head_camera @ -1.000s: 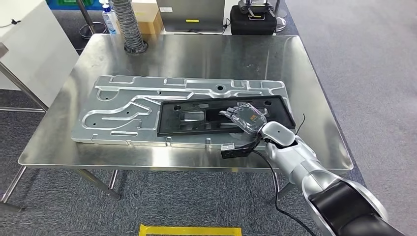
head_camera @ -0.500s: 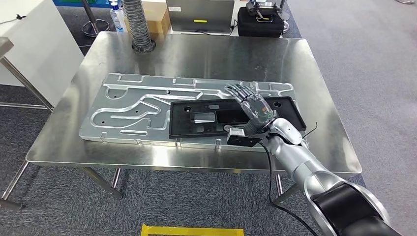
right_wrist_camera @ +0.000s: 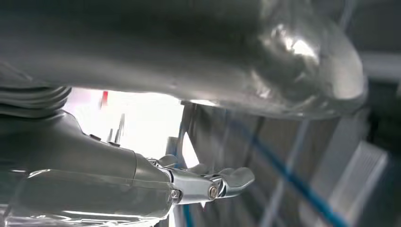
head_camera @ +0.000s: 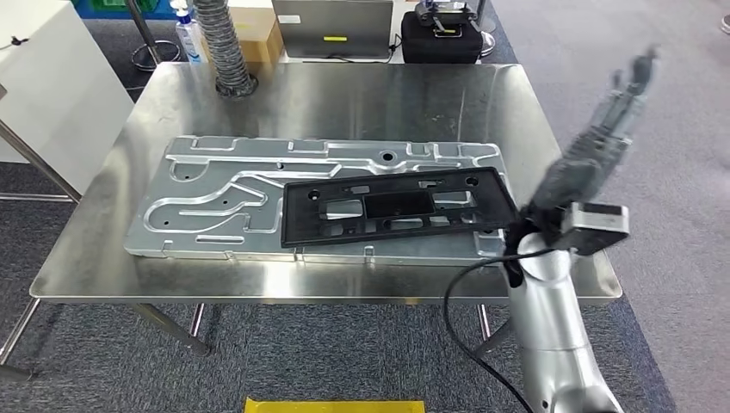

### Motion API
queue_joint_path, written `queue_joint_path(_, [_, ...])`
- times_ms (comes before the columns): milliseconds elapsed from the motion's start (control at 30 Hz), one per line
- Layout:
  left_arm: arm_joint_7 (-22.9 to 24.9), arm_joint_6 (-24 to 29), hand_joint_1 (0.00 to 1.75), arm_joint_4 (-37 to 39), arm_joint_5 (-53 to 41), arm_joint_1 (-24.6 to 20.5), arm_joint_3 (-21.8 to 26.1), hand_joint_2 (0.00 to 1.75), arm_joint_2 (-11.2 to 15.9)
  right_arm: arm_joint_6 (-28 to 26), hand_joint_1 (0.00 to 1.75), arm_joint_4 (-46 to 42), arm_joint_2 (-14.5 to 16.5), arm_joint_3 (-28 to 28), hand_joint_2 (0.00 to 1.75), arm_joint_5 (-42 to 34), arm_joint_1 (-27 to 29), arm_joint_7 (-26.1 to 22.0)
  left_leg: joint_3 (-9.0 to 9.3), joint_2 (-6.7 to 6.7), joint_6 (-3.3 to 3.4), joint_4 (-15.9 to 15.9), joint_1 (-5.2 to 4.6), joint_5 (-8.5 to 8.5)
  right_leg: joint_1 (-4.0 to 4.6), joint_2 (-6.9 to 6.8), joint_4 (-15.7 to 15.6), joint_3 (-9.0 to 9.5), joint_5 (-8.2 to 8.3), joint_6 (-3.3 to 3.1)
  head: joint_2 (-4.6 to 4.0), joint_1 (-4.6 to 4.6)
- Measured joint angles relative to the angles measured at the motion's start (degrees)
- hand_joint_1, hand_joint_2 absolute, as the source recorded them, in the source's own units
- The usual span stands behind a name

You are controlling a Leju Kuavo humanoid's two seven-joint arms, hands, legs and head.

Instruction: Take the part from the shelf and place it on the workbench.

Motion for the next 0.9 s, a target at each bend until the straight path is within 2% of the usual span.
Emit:
queue_joint_path(33, [-0.3,-0.5,0.00,0.0,0.6,0.1,0.6,0.00,-0.1,-0.8,0.00,-1.2,0.1,-3.6,0.00,1.8,2.3,0.0,-0.77,0.08,-0.07,2.2,0.02,-1.52,-0.15,0.10,-0.4,0.35,0.18,-0.16,0.00,0.00])
queue_joint_path(100, [-0.6,-1.0,0.00,0.0,1.3,0.3,1.7,0.00,-0.4,-2.0,0.00,-2.2,0.1,-11.2,0.00,5.3,7.2,0.0,-3.71,0.06,-0.22,9.6,0.11,-5.56,-0.11,0.20,-0.5,0.53,0.25,-0.28,0.00,0.01])
queue_joint_path(133, [-0.7,-1.1,0.00,0.0,1.4,0.4,2.1,0.00,-0.4,-2.6,0.00,-2.2,0.1,-14.6,0.00,6.8,9.8,0.0,-5.09,0.06,-0.36,13.0,0.16,-6.95,-0.13,0.27,-0.5,0.51,0.25,-0.28,0.00,0.01])
queue_joint_path(167, [-0.7,-1.1,0.00,0.0,1.4,0.6,2.5,0.00,-0.4,-3.3,0.00,-2.1,0.1,-17.7,0.00,7.9,12.5,0.0,-5.71,0.06,-0.53,14.8,0.26,-7.37,-0.17,0.40,-0.4,0.49,0.25,-0.25,0.00,0.01])
queue_joint_path(200, [-0.8,-1.1,0.00,0.0,1.4,0.7,2.8,0.00,-0.4,-3.9,0.00,-2.0,0.2,-20.5,0.00,8.9,15.0,0.0,-5.16,0.06,-0.68,14.1,0.38,-6.62,-0.25,0.59,-0.3,0.47,0.22,-0.17,0.00,0.01])
queue_joint_path(233, [-0.8,-1.2,0.00,0.0,1.4,0.8,3.1,0.00,-0.4,-4.5,0.00,-1.9,0.4,-22.9,0.00,9.6,17.3,0.0,-3.59,0.04,-0.80,11.3,0.53,-5.00,-0.37,0.80,-0.1,0.45,0.15,-0.03,0.00,0.01])
queue_joint_path(267, [-0.8,-1.2,0.00,0.0,1.4,0.8,3.4,0.00,-0.4,-4.9,0.00,-1.7,0.6,-25.0,0.00,10.4,19.5,0.0,-1.38,-0.11,-0.90,7.2,0.71,-3.17,-0.47,1.01,0.2,0.42,0.02,0.18,-0.01,0.01])
queue_joint_path(333, [-0.8,-1.3,0.00,0.0,1.3,0.8,3.8,0.00,-0.4,-5.5,0.00,-1.3,1.3,-28.9,0.00,12.5,23.5,0.0,2.03,-0.64,-0.78,0.6,0.80,-1.13,-0.45,1.32,0.7,0.16,-0.21,0.83,0.00,0.01])
queue_joint_path(367, [-0.9,-1.3,0.00,0.0,1.3,0.7,4.1,0.00,-0.4,-5.4,0.00,-1.0,1.7,-30.6,0.00,13.6,25.1,0.0,2.73,-0.87,-0.58,-0.9,0.76,-0.89,-0.40,1.43,0.9,0.00,-0.20,1.19,0.00,0.01])
queue_joint_path(467, [-0.9,-1.1,0.00,0.0,1.2,0.6,4.7,0.00,-0.4,-4.3,0.00,0.5,3.9,-35.0,0.00,16.7,28.5,0.0,2.61,-0.68,0.53,-1.4,0.57,-0.35,-0.59,1.67,1.0,-0.21,-0.05,2.19,0.00,0.01])
queue_joint_path(500, [-1.0,-1.1,0.00,0.0,1.2,0.6,4.9,0.00,-0.4,-4.1,0.00,1.3,5.1,-36.2,0.00,17.9,29.2,0.0,2.44,-0.48,0.98,-1.6,0.61,0.03,-0.71,1.61,1.8,-0.52,-1.02,2.49,0.00,0.01])
queue_joint_path(533, [-1.0,-1.1,0.00,0.0,1.2,0.5,5.1,0.00,-0.4,-3.9,0.00,2.2,6.4,-37.5,0.00,19.1,29.7,0.0,2.15,-0.26,1.39,-1.8,0.68,0.45,-0.77,1.53,3.6,-1.19,-2.81,2.74,0.00,0.01])
queue_joint_path(600, [-1.0,-1.0,0.00,0.0,1.2,0.4,5.6,0.00,-0.4,-3.4,0.00,4.3,9.4,-40.0,0.00,21.1,30.1,0.0,1.22,0.11,1.77,-1.9,0.62,1.22,-0.85,1.31,10.3,-3.53,-7.92,3.14,-0.01,0.01])
queue_joint_path(633, [-1.0,-1.0,0.00,0.0,1.2,0.4,5.8,0.00,-0.4,-3.1,0.00,5.4,10.8,-41.1,0.00,21.8,30.3,0.0,0.64,0.24,1.79,-1.9,0.54,1.61,-0.86,1.29,13.9,-4.62,-9.88,3.26,-0.01,0.01])
queue_joint_path(667, [-1.0,-1.0,0.00,0.0,1.2,0.4,5.9,0.00,-0.4,-2.9,0.00,6.5,12.4,-42.2,0.00,22.4,30.4,0.0,0.01,0.35,1.76,-1.9,0.47,2.05,-0.85,1.28,16.3,-5.06,-10.78,3.31,-0.01,0.01])
queue_joint_path(700, [-1.0,-1.0,0.00,0.0,1.2,0.4,6.1,0.00,-0.4,-2.8,0.00,7.6,13.9,-43.3,0.00,23.0,30.6,0.0,-0.66,0.44,1.68,-1.9,0.41,2.52,-0.83,1.28,16.7,-4.50,-10.49,3.27,-0.01,0.01])
queue_joint_path(733, [-1.0,-1.0,0.00,0.0,1.2,0.4,6.1,0.00,-0.4,-2.8,0.00,8.7,15.5,-44.3,0.00,23.8,30.7,0.0,-1.33,0.51,1.56,-1.8,0.38,3.02,-0.80,1.26,14.8,-2.78,-9.20,3.14,-0.01,0.01])
queue_joint_path(767, [-1.0,-1.0,0.00,0.0,1.1,0.4,6.2,0.00,-0.4,-2.9,0.00,9.9,16.9,-45.2,0.00,24.8,30.8,0.0,-1.94,0.56,1.40,-1.8,0.37,3.55,-0.77,1.18,11.1,0.00,-7.62,2.92,-0.01,0.01])
queue_joint_path(833, [-1.0,-1.0,0.00,0.0,0.9,0.3,6.3,0.00,-0.6,-3.4,0.00,12.1,18.2,-46.7,0.00,26.8,30.8,0.0,-2.59,0.59,0.91,-1.8,0.36,4.51,-0.43,0.79,2.4,6.07,-6.24,2.30,-0.01,-0.03])
queue_joint_path(867, [-0.9,-1.0,0.00,0.0,0.8,0.3,6.3,0.00,-0.7,-3.8,0.00,13.6,18.3,-47.6,0.00,28.0,30.7,0.0,-2.53,0.60,0.59,-1.9,0.41,4.89,-0.23,0.63,-0.4,7.92,-6.20,1.92,-0.01,-0.03])
queue_joint_path(900, [-0.9,-1.0,0.00,0.0,0.6,0.3,6.4,0.00,-0.8,-4.1,0.00,15.4,18.3,-48.5,0.00,29.1,30.6,0.0,-2.37,0.60,0.24,-2.0,0.51,5.26,0.03,0.53,-1.7,8.70,-6.32,1.56,-0.01,-0.05])
